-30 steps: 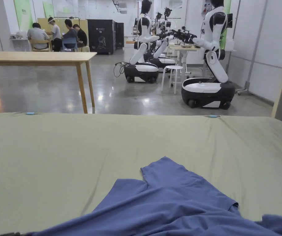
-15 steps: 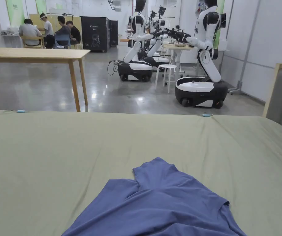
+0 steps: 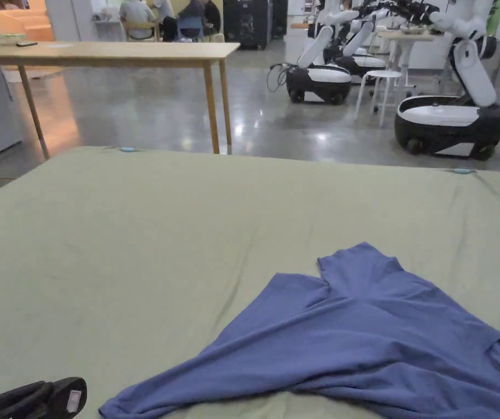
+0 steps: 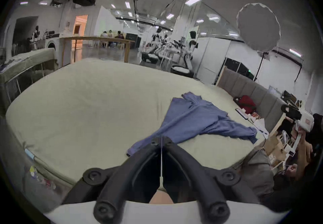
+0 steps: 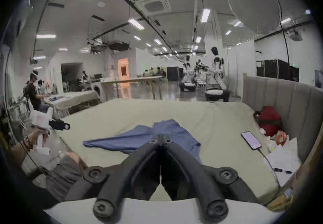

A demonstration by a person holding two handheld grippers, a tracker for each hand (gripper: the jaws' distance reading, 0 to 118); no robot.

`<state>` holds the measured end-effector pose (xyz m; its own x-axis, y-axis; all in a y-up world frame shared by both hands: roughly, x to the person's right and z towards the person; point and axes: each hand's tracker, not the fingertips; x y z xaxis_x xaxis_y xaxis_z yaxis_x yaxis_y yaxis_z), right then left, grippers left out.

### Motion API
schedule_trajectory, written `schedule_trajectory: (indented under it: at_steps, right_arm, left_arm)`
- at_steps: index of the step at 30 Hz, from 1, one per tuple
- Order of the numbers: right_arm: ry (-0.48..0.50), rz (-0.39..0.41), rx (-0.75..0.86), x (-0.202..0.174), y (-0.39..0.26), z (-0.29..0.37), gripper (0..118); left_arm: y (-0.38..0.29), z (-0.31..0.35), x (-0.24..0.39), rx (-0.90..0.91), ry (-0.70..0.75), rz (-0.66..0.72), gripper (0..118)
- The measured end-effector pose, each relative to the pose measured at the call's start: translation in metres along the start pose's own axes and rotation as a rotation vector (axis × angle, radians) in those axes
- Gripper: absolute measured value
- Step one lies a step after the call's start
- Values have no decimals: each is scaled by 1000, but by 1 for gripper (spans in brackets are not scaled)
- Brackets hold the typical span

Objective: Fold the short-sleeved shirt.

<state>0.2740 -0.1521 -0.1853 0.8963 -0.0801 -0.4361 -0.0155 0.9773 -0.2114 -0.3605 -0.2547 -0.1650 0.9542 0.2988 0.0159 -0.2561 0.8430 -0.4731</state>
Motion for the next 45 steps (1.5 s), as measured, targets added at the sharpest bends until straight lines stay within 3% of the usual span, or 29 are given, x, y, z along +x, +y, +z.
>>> schedule_trajectory:
  at_steps: [2,4,6,7,8,10,11,16,22,24,25,27,34,38,43,45]
  right_arm:
    - [32,-64,55,16,-8,9,1]
    - [29,-59,59,26,-8,9,1]
    - [34,2,33,4,-4,-1,1]
    - [34,3,33,4,-5,-3,1]
    - [42,-1,27,5,-6,-4,1]
    - [46,-2,17,3,-7,-7,1]
    - [47,-3,12,3,-9,-8,1]
    - [38,0,-37,5,-14,-14,1]
    - [24,6,-76,9,-20,-16,1]
    - [20,16,-95,10,-22,-19,1]
    - [18,21,-107,9,-22,-21,1]
    - [22,31,-121,8,-23,-26,1]
    - [34,43,-168,0,-18,-45,1]
    - [27,112,-180,10,0,-78,1]
    - [18,160,-339,50,27,-195,1]
    - [-11,218,-390,67,28,-257,1]
  left_arm:
    - [-1,-4,-7,-8,10,-1,0]
    - [-3,-13,-10,-34,39,-35,0]
    - [0,-30,-22,-55,69,-40,0]
    - [-2,-44,-38,-105,72,-18,10]
    - [-4,-60,-57,-154,67,-7,36]
    - [-11,-90,-75,-260,60,3,118]
    - [-10,-97,-84,-185,31,-19,116]
    - [-19,-141,-59,-313,69,-72,114]
    - [-23,-151,-58,-316,86,-156,91]
    - [-30,-146,-54,-309,82,-185,76]
    - [-30,-143,-52,-296,79,-197,58]
    - [-29,-136,-49,-252,38,-217,5]
    - [-36,-134,-16,-269,23,-308,4]
    - [-22,-122,-9,-251,15,-311,4]
    - [-5,-110,3,-195,-5,-294,4]
    - [-3,-107,5,-184,-18,-281,4]
